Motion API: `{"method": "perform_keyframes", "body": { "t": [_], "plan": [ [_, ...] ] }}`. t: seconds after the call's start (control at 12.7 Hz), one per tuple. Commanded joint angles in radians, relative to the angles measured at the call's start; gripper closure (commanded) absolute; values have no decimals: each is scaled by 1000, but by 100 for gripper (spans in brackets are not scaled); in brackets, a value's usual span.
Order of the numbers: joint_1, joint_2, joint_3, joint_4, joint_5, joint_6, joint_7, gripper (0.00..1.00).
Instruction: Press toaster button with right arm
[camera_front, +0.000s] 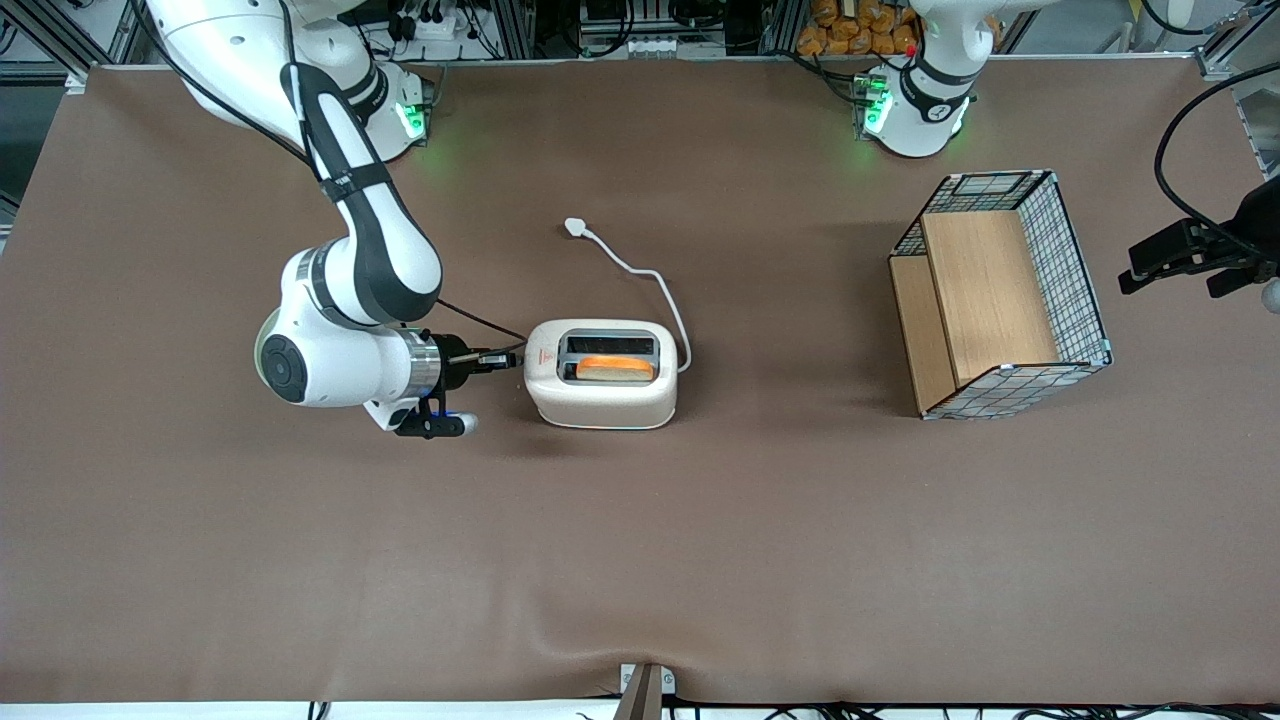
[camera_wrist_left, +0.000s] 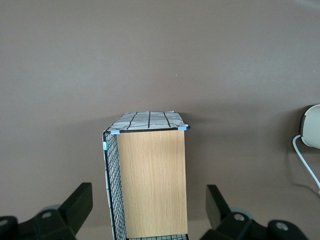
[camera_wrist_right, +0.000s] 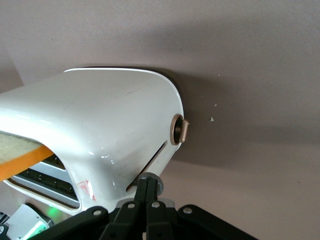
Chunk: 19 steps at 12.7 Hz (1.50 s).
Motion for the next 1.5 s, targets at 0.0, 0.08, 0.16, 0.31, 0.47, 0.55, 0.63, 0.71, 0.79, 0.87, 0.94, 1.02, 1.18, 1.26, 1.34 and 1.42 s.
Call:
{"method": "perform_keyframes", "body": {
  "t": [0.0,0.08,0.16,0.31,0.47,0.55,0.63,0.71,0.79,0.87,0.94,1.02,1.18,1.26,1.34,1.42],
  "plan": [
    [-6,-4,2,-59,66,52,-16,100],
    [-6,-1,2,-77,95,69,-31,100],
    [-6,10,2,-80,122,72,-47,100],
    [-19,29,2,-80,155,72,-47,100],
    [-25,45,2,-79,184,73,-48,100],
    [-25,52,2,-79,196,73,-54,100],
    [-25,61,2,-77,201,78,-56,100],
    [-25,67,2,-77,201,87,-62,100],
    [-25,82,2,-74,201,101,-64,100],
    [-25,96,2,-71,202,113,-74,100],
    [-23,107,2,-71,213,128,-84,100],
    [-22,117,2,-70,225,133,-93,100],
    [-20,125,2,-68,239,133,-102,100],
    [-19,124,2,-68,239,132,-102,100],
    [-17,118,0,-67,239,129,-102,100],
    [-17,112,-1,-59,235,123,-96,100]
  ]
}}
